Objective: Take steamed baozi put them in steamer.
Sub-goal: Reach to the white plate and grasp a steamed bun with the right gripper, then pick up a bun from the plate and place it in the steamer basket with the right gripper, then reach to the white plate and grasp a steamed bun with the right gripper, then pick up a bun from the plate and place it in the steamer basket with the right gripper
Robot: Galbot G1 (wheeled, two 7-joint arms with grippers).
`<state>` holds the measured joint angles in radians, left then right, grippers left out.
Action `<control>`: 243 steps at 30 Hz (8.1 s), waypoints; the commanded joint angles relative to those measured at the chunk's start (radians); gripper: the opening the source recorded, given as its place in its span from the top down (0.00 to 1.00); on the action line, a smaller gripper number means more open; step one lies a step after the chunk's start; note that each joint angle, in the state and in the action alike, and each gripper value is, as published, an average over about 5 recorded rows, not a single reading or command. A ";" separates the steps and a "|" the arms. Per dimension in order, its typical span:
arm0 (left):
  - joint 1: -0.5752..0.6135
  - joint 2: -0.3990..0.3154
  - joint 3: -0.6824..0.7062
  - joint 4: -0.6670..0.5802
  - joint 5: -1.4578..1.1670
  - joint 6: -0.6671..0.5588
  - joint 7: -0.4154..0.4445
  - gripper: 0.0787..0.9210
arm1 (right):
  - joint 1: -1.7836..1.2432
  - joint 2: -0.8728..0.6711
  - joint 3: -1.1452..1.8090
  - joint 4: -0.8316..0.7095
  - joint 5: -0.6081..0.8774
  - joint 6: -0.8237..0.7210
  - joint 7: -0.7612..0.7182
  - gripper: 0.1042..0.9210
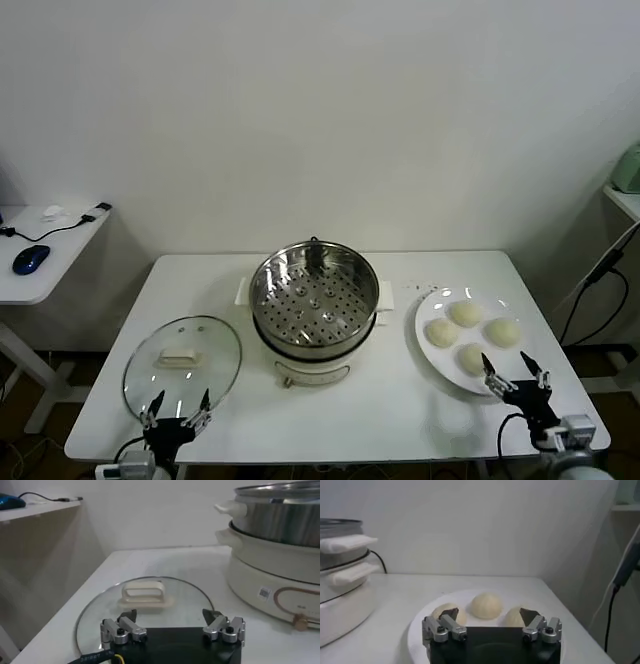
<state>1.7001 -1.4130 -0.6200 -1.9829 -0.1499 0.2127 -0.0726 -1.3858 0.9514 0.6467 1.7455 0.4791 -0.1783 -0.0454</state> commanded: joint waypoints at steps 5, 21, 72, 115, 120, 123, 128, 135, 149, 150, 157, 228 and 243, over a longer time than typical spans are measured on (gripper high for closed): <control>-0.018 0.004 0.022 0.006 0.000 0.003 0.000 0.12 | 0.547 -0.282 -0.220 -0.209 -0.072 -0.241 -0.179 0.12; -0.025 0.014 0.037 0.024 0.003 -0.012 0.003 0.12 | 1.791 -0.406 -1.723 -0.769 -0.460 0.268 -1.249 0.12; 0.032 -0.014 0.041 0.014 0.053 -0.044 -0.005 0.12 | 1.543 -0.011 -1.491 -1.088 -0.506 0.173 -1.113 0.41; 0.035 0.015 0.081 0.014 0.078 -0.055 -0.010 0.12 | 1.770 0.511 -1.769 -1.061 -0.825 1.017 -0.935 0.40; 0.032 0.016 0.078 0.018 0.074 -0.056 -0.010 0.12 | 1.759 0.528 -1.767 -1.108 -0.816 1.020 -0.942 0.40; 0.030 0.016 0.078 0.021 0.071 -0.056 -0.010 0.12 | 1.753 0.536 -1.767 -1.134 -0.808 1.020 -0.943 0.39; 0.027 0.015 0.076 0.022 0.070 -0.055 -0.013 0.12 | 1.761 0.544 -1.771 -1.145 -0.776 1.013 -0.936 0.28; 0.031 0.011 0.072 0.013 0.069 -0.052 -0.017 0.12 | 1.931 0.477 -1.902 -1.025 -0.449 0.956 -1.066 0.13; 0.037 0.011 0.077 0.003 0.072 -0.057 -0.013 0.12 | 2.334 -0.062 -2.427 -0.712 0.139 0.312 -1.159 0.12; 0.035 0.010 0.077 0.003 0.072 -0.058 -0.012 0.12 | 2.334 -0.104 -2.453 -0.672 0.131 0.273 -1.142 0.12; 0.026 0.004 0.077 0.006 0.072 -0.062 -0.011 0.12 | 2.227 -0.263 -2.508 -0.413 0.149 0.014 -1.004 0.12; 0.032 0.012 0.085 -0.047 0.077 -0.044 -0.019 0.12 | 2.234 0.272 -2.165 -0.176 0.569 -0.454 -0.470 0.40; 0.031 0.015 0.078 -0.049 0.072 -0.039 -0.019 0.12 | 1.936 0.345 -2.125 -0.398 0.397 -0.481 -0.411 0.40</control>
<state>1.7295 -1.3991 -0.5396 -2.0323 -0.0778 0.1726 -0.0919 0.6644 1.2535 -1.4991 1.3856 0.8994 -0.6080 -0.5277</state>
